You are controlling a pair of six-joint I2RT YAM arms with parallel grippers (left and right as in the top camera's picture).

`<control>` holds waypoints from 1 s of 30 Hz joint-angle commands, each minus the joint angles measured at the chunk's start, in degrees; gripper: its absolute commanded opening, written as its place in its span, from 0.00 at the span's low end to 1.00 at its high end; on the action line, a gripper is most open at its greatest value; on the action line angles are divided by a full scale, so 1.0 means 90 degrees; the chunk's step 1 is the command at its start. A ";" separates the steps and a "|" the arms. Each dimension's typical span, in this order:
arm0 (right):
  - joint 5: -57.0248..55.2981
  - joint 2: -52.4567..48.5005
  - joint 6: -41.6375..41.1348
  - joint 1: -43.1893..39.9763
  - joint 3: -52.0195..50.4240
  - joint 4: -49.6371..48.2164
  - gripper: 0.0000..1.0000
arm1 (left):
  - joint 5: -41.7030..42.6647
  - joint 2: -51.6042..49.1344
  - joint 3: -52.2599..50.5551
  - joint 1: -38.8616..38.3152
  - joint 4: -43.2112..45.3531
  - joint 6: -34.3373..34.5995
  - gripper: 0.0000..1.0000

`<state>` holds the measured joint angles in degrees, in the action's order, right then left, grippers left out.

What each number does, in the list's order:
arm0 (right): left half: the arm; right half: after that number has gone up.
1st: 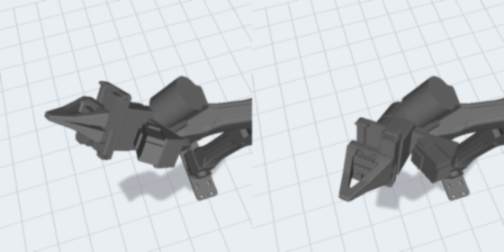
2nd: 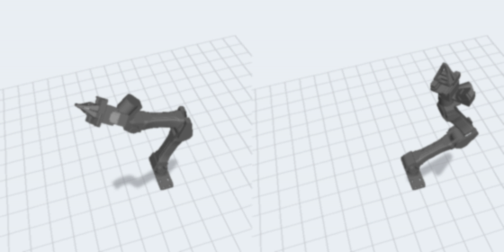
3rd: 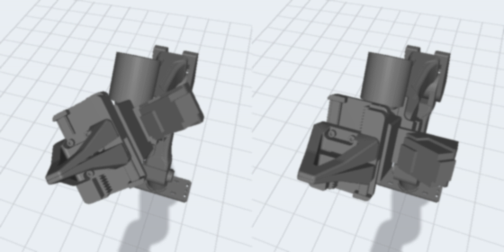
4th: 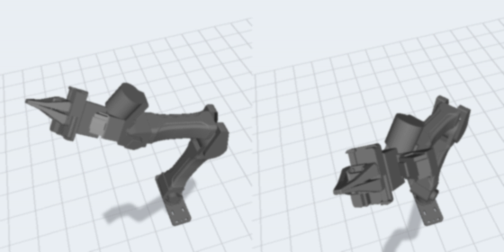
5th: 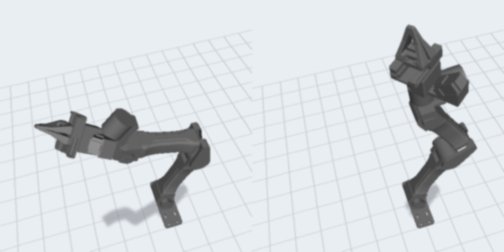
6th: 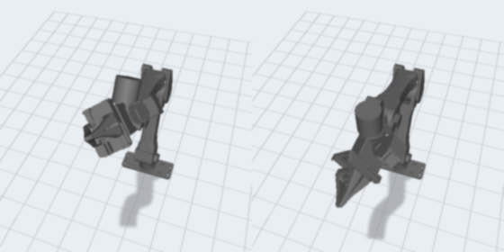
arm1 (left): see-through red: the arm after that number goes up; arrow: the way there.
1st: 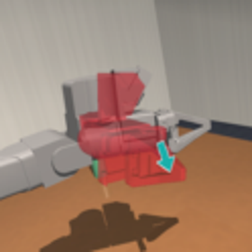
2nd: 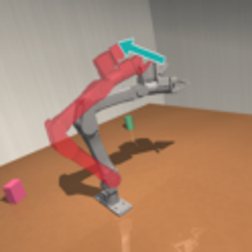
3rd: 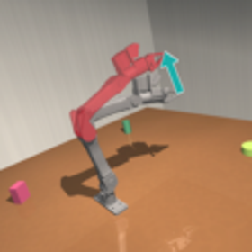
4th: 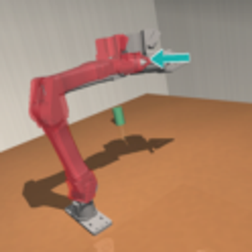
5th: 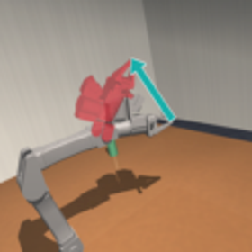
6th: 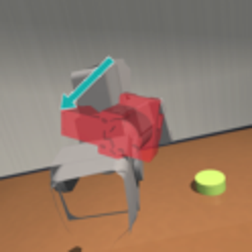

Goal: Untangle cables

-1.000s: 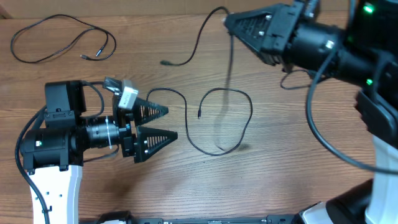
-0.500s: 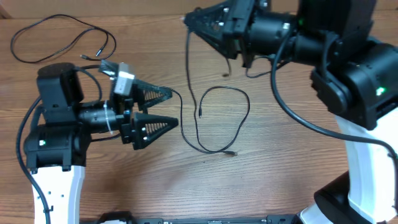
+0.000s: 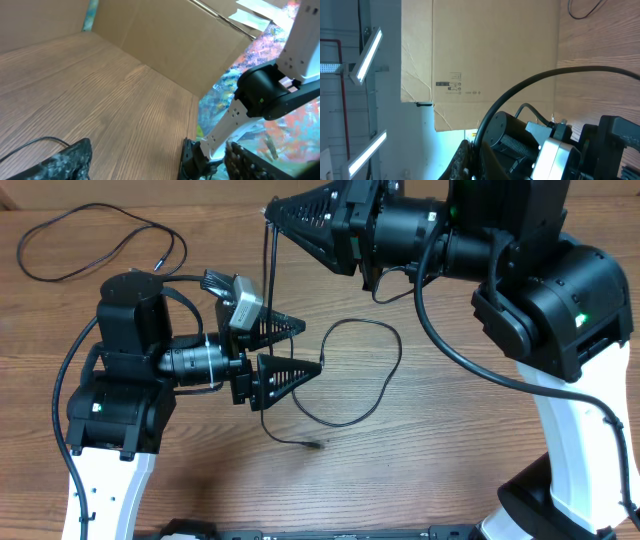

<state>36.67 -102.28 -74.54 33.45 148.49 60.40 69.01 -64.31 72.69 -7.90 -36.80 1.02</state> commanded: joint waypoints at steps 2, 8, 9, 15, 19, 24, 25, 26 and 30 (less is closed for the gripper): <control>-0.0087 0.0010 -0.0051 -0.0129 0.0041 -0.0066 0.04 | -0.0163 0.0002 0.0032 -0.0012 -0.0056 0.0080 0.79; -0.0568 0.0010 0.0100 -0.0192 0.0041 -0.0063 0.04 | -0.0163 0.0002 0.0032 -0.0012 -0.0124 0.0080 0.72; -0.0646 0.0010 0.0109 -0.0192 0.0041 -0.0053 0.04 | -0.0163 0.0002 0.0032 -0.0010 -0.0124 0.0080 0.72; -0.0801 0.0010 0.0148 -0.0192 0.0041 -0.0061 0.04 | -0.0369 0.0002 0.0032 0.0000 -0.0119 0.0080 0.67; -0.1061 0.0010 0.0321 -0.0189 0.0041 -0.0034 0.04 | -0.0646 -0.0002 0.0032 0.0000 -0.0148 0.0080 0.66; -0.1149 0.0010 0.0333 -0.0189 0.0041 -0.0041 0.04 | -0.0527 -0.0005 0.0032 0.0000 -0.0219 0.0068 0.58; -0.1214 0.0010 0.0333 -0.0189 0.0041 -0.0041 0.04 | -0.0520 -0.0005 0.0032 0.0000 -0.0243 0.0046 0.56; -0.1260 0.0010 0.0333 -0.0189 0.0041 -0.0041 0.04 | -0.0517 -0.0005 0.0032 0.0000 -0.0250 0.0049 0.55; -0.1358 0.0010 0.0333 -0.0189 0.0041 -0.0046 0.04 | -0.0493 -0.0005 0.0032 -0.0002 -0.0279 0.0053 0.39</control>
<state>26.37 -102.28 -72.18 31.90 148.49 60.49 64.58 -64.31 72.69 -7.90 -39.18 1.48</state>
